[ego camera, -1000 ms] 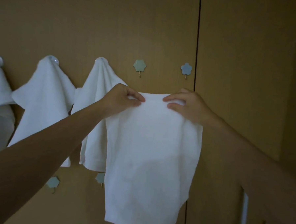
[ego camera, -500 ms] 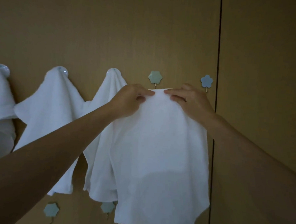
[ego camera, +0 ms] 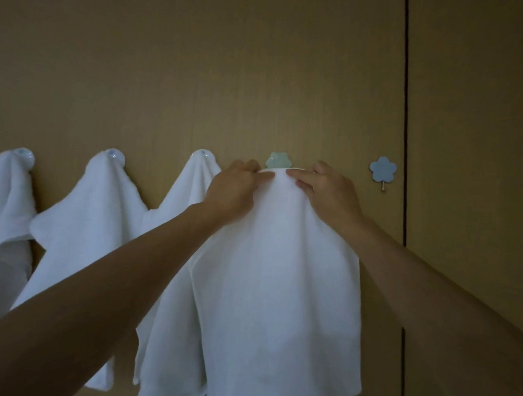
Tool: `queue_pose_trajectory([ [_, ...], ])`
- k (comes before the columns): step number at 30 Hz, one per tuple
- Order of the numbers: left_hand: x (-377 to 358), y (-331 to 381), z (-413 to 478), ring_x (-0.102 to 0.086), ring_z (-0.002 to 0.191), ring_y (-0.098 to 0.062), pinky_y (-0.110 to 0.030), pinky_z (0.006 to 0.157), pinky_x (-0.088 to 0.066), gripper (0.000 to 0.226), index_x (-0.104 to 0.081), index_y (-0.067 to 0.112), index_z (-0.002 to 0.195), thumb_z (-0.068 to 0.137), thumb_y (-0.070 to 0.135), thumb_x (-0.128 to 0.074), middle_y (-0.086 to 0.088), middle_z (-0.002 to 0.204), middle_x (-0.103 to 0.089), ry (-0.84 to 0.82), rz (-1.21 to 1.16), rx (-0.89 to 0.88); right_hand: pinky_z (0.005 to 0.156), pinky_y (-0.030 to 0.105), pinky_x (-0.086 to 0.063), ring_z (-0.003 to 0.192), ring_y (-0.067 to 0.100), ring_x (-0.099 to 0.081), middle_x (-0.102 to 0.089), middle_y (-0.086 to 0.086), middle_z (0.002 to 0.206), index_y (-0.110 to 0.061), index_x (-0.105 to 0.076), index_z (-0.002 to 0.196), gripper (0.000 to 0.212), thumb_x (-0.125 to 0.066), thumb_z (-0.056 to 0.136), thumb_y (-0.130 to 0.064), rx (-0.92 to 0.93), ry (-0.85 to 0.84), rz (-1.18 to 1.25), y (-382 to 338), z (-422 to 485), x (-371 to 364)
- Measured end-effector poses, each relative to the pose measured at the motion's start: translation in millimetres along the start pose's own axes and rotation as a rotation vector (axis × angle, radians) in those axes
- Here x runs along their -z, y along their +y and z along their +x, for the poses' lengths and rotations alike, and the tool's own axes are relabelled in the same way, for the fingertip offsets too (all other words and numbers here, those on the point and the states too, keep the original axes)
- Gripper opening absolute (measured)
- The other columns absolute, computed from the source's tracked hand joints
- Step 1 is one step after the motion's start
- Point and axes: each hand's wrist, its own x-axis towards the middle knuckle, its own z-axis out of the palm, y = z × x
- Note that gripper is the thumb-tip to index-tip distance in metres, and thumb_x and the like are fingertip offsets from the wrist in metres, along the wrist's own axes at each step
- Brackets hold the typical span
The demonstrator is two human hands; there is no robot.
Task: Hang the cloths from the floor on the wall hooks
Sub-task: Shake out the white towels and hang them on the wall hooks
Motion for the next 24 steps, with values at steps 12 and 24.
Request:
queue_pose_trajectory([
  [12, -13.9, -0.7, 7.6, -0.043, 0.117, -0.028, -0.034, 0.086, -0.038, 0.048, -0.048, 0.023, 0.139, 0.095, 0.005, -0.047, -0.009, 0.131, -0.049, 0.057, 0.059, 0.070, 0.060, 0.028, -0.026, 0.063, 0.024, -0.044, -0.041, 0.002, 0.078, -0.019, -0.070, 0.117, 0.052, -0.032, 0.089, -0.041, -0.006, 0.096, 0.054, -2.8, 5.8, -21.3],
  [24, -30.8, 3.6, -0.5, -0.050, 0.100, -0.030, -0.032, 0.082, -0.038, 0.039, -0.069, 0.009, 0.111, 0.086, 0.006, -0.039, -0.011, 0.098, -0.056, 0.006, -0.287, 0.060, 0.085, 0.033, -0.044, 0.101, 0.021, -0.056, -0.054, 0.004, 0.115, -0.023, -0.058, 0.134, 0.036, -0.046, 0.100, -0.021, -0.111, -0.139, 0.243, -8.4, -9.4, -17.8],
])
